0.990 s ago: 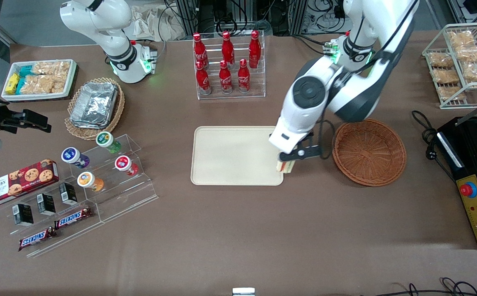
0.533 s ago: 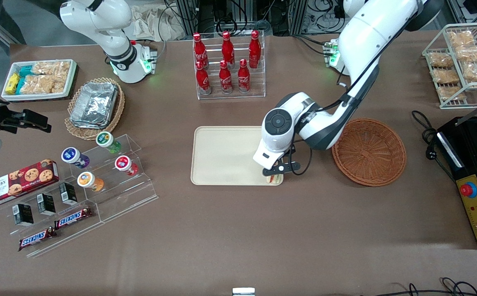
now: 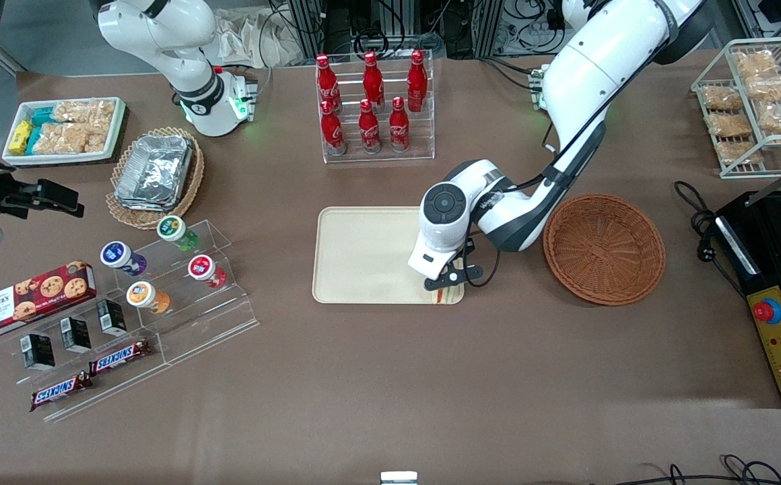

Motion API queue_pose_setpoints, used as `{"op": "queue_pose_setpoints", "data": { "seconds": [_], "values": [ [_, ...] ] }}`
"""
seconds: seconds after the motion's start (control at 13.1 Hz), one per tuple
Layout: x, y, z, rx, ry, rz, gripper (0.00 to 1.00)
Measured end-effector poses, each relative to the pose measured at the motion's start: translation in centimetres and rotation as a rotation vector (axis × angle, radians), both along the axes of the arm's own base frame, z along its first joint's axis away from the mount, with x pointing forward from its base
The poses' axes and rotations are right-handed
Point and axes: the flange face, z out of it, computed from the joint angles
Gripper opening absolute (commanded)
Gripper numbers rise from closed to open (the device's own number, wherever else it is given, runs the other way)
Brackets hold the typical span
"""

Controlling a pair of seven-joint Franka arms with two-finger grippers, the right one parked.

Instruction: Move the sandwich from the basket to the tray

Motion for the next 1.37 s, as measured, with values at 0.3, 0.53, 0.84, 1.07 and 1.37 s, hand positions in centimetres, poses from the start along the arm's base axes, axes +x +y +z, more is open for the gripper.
{"op": "queue_pose_setpoints", "data": {
  "seconds": [0.3, 0.53, 0.84, 1.07, 1.37],
  "values": [
    [1.0, 0.0, 1.1, -0.006, -0.021, 0.05, 1.0],
    [3.4, 0.5, 6.2, -0.004, -0.072, 0.111, 1.0],
    [5.2, 4.1, 16.1, 0.076, -0.118, 0.188, 1.0],
    [7.0, 10.4, 23.5, 0.077, -0.081, 0.147, 1.0],
    [9.5, 24.7, 30.4, 0.023, -0.016, -0.015, 1.0]
  ]
}}
